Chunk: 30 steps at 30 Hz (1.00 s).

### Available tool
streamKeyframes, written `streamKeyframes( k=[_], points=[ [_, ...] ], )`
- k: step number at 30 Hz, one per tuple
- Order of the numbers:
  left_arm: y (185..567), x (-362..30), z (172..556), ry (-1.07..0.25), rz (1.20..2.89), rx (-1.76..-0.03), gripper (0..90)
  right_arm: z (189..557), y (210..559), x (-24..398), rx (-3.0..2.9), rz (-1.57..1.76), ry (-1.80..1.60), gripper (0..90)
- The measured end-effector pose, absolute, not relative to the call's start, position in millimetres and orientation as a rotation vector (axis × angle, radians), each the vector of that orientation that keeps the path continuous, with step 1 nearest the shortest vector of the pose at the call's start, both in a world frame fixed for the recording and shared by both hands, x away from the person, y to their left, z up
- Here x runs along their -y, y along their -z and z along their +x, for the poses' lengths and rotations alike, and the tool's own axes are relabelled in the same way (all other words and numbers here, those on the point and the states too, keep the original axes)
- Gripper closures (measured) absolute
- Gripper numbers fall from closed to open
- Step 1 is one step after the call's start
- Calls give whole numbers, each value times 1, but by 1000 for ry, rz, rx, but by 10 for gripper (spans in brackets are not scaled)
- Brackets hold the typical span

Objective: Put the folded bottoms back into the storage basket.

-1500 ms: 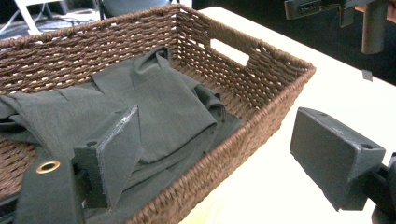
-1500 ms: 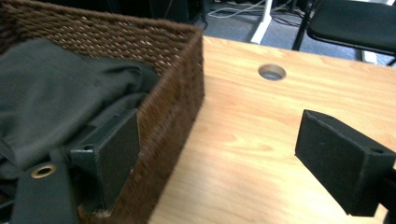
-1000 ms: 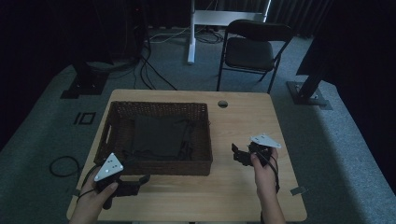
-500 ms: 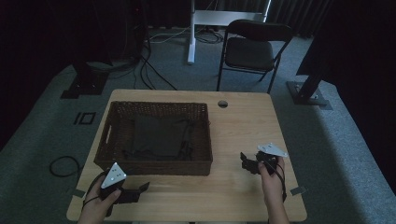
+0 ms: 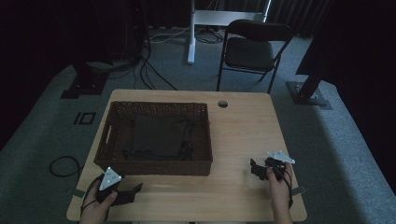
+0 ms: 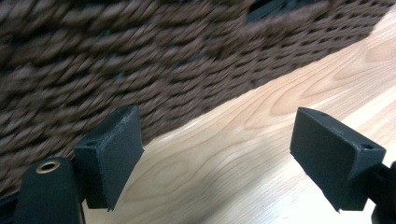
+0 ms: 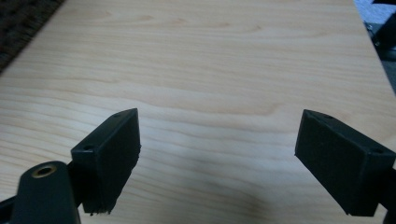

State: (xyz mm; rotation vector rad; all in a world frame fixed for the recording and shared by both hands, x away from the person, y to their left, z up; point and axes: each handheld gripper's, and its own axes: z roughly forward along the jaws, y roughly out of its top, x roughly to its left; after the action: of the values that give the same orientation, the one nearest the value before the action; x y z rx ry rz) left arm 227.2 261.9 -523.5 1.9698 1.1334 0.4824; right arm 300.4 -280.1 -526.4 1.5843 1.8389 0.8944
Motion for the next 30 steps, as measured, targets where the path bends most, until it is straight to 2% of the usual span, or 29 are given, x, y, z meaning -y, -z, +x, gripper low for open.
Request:
streamKeyframes(
  k=[22, 30],
  points=[
    [542, -298, 221, -646, 1796, -1466, 174, 289, 545, 317, -1757, 1706, -807, 140],
    [550, -305, 219, -661, 1802, -1521, 161, 286, 553, 321, -1759, 1746, -785, 138]
  ],
)
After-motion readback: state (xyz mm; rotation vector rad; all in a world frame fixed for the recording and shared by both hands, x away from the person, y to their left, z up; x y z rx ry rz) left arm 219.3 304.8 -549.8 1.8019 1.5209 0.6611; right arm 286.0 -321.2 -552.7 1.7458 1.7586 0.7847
